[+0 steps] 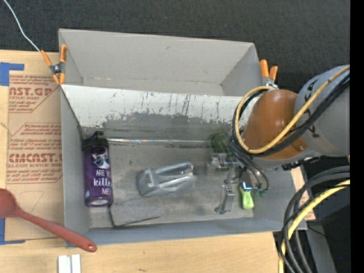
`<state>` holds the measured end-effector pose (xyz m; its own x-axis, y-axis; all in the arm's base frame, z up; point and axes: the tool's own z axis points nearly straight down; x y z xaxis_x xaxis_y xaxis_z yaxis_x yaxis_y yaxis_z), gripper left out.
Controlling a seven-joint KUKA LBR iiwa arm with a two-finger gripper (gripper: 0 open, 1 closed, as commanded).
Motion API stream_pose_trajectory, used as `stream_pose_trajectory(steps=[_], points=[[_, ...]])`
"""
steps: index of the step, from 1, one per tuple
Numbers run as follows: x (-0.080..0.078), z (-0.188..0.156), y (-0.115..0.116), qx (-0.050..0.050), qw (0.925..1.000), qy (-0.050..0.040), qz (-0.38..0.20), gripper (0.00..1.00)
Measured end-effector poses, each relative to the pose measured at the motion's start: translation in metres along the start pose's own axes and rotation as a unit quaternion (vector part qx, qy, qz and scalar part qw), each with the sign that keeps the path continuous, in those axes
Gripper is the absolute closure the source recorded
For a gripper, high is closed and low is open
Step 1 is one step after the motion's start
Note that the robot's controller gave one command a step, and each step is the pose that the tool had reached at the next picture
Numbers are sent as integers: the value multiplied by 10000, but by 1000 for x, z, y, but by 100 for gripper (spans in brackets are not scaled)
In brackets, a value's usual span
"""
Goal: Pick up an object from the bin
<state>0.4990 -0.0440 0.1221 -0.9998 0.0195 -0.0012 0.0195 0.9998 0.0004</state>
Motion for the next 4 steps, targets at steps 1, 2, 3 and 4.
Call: stream_pose_trajectory(steps=[1, 2, 3, 4], points=[[6, 44, 3, 0, 10000, 40, -8, 0], [12, -10, 5, -1, 9998, 54, -193, 0], [-21, -59, 29, 8, 9989, -61, -469, 0], [-37, 44, 60, -5, 9958, 45, -913, 0]])
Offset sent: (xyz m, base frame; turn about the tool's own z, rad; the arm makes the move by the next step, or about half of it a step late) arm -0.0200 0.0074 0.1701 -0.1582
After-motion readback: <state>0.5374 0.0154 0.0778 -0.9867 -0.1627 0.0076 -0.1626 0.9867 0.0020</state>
